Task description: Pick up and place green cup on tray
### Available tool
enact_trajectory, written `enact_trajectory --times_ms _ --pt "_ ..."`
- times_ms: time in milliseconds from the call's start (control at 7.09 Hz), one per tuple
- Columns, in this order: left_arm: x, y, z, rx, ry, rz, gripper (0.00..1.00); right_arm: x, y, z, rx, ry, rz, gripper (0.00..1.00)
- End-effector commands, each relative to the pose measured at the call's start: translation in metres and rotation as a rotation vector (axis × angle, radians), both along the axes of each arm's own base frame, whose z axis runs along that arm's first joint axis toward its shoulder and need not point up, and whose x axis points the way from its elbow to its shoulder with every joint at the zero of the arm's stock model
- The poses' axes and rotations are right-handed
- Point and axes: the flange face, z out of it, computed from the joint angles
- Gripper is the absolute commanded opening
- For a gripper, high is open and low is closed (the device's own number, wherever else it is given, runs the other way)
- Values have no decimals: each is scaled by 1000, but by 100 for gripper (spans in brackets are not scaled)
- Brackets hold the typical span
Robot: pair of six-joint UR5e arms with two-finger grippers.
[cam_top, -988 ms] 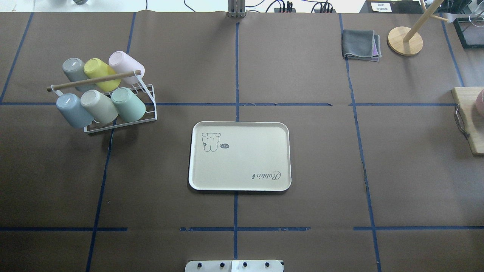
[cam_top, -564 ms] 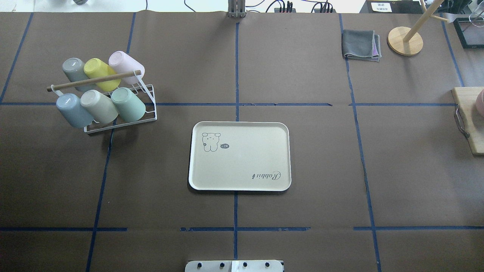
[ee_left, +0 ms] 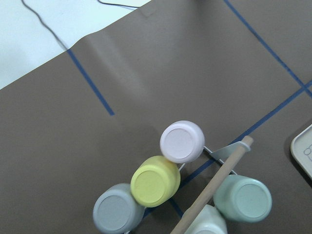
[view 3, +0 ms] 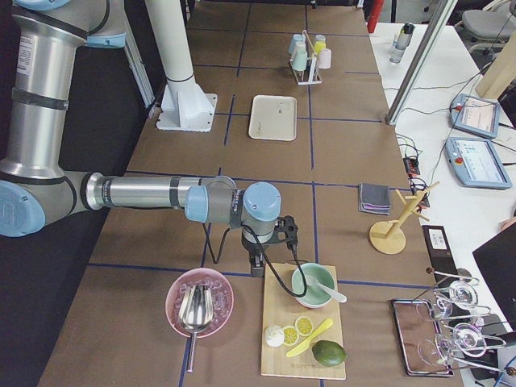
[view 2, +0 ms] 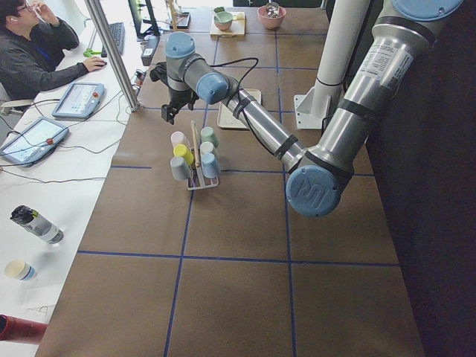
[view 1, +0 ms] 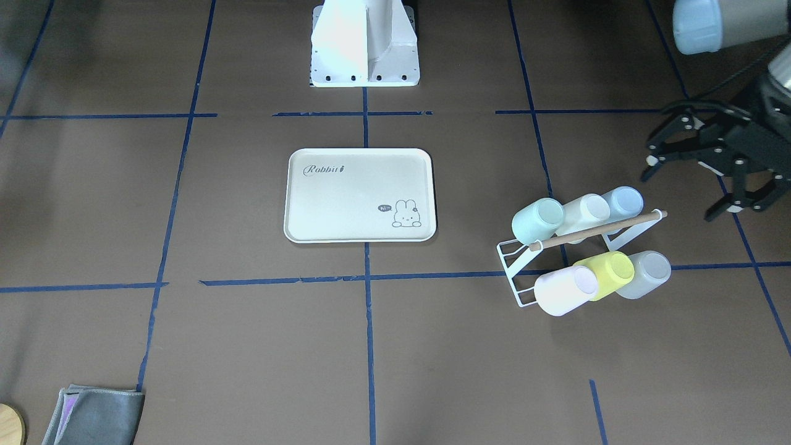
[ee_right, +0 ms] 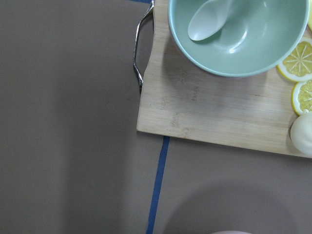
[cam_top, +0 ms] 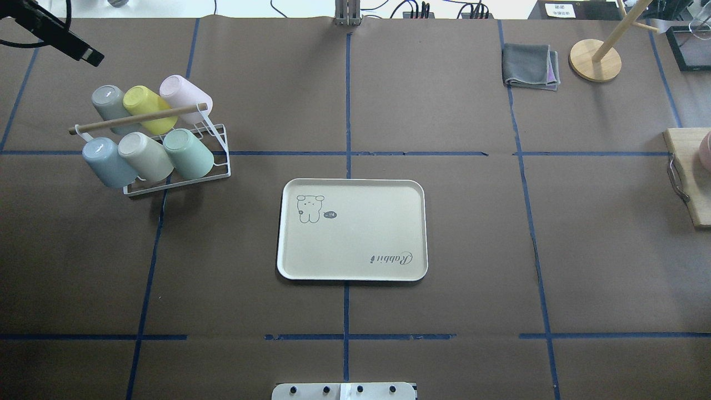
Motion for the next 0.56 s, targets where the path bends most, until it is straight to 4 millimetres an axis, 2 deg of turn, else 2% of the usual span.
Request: enact_trajectory --times_ms 0,141,282,423 --pt "67 21 -29 73 -74 73 99 0 0 1 -2 0 0 100" --pt "68 21 -36 145 -168 144 100 0 1 2 -3 0 0 100" --pt "77 33 -49 212 -297 212 100 0 1 2 -3 0 0 100" --pt "100 52 -53 257 -439 257 100 0 2 3 -6 -1 0 100"
